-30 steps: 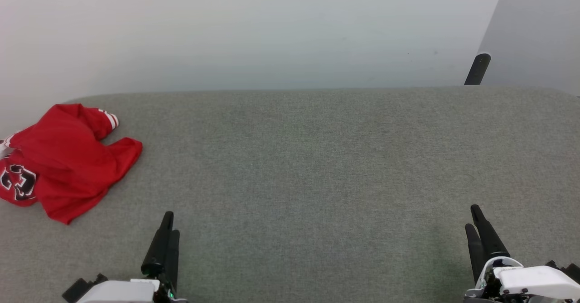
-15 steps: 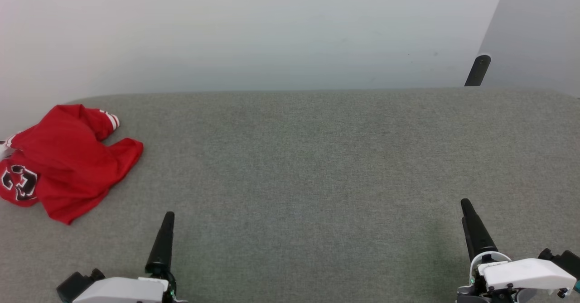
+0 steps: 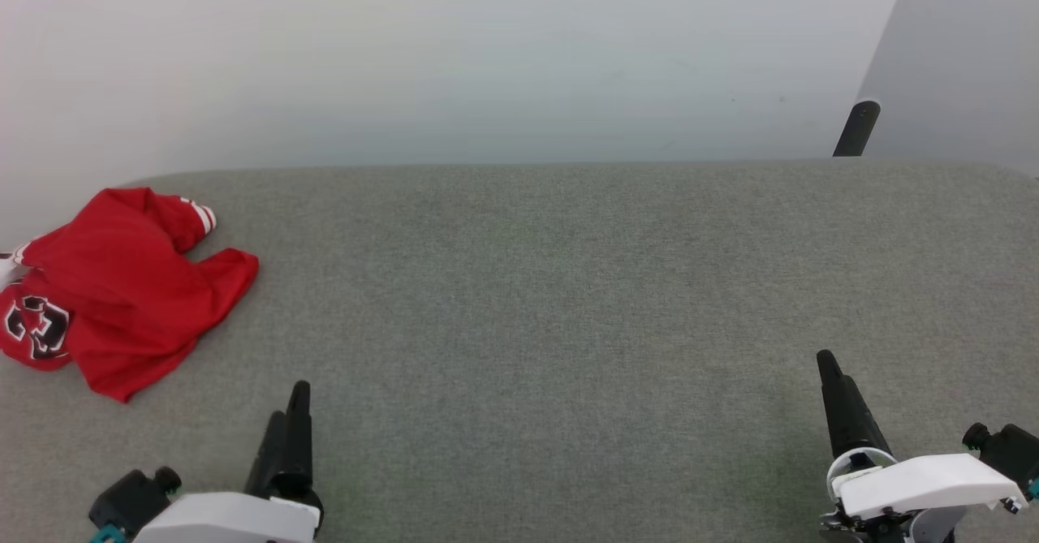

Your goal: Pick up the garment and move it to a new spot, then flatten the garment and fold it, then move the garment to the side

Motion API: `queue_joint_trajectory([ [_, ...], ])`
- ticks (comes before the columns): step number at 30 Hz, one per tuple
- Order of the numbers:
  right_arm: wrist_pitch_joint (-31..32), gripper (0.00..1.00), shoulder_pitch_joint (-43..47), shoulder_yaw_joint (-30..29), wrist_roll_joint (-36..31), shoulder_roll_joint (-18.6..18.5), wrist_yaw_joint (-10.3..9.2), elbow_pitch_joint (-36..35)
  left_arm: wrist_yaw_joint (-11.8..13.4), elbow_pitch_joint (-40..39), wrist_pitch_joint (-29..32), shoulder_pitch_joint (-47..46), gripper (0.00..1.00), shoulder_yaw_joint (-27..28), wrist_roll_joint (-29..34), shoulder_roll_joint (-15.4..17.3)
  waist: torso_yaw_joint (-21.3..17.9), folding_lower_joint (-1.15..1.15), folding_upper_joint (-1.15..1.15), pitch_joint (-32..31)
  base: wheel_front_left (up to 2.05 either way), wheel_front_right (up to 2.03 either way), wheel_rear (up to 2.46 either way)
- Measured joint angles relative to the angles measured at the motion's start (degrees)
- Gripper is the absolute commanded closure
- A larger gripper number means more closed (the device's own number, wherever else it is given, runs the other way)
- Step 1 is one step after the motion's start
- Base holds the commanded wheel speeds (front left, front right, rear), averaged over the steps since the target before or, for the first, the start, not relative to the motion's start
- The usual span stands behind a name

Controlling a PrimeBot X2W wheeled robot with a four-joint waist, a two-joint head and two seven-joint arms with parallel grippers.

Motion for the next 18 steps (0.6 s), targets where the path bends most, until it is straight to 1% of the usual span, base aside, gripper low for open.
queue_joint_trajectory([
  [6,-1.0,0.00,0.0,-1.0,-11.4,0.3,0.00,0.2,0.9,-1.2,-1.0,0.2,0.00,1.1,10.3,-0.3,0.1,0.00,0.00,-0.1,0.00,0.00,0.00],
  [12,-1.9,0.00,0.0,-2.3,-21.8,1.1,0.00,0.0,1.0,-2.3,-2.0,0.8,0.00,2.0,20.9,-0.8,0.3,0.00,0.00,-0.1,0.00,0.00,0.00],
  [15,-2.3,0.00,0.0,-3.2,-26.6,1.5,0.01,-0.2,1.0,-3.1,-2.5,0.9,0.00,2.5,25.8,-1.0,0.4,0.00,0.00,-0.2,0.00,0.00,0.00],
  [18,-2.8,0.00,0.0,-4.0,-30.0,1.7,0.01,-0.3,1.0,-3.8,-2.8,1.1,0.00,2.9,29.9,-1.4,0.4,0.00,0.00,-0.3,0.00,0.00,0.00],
])
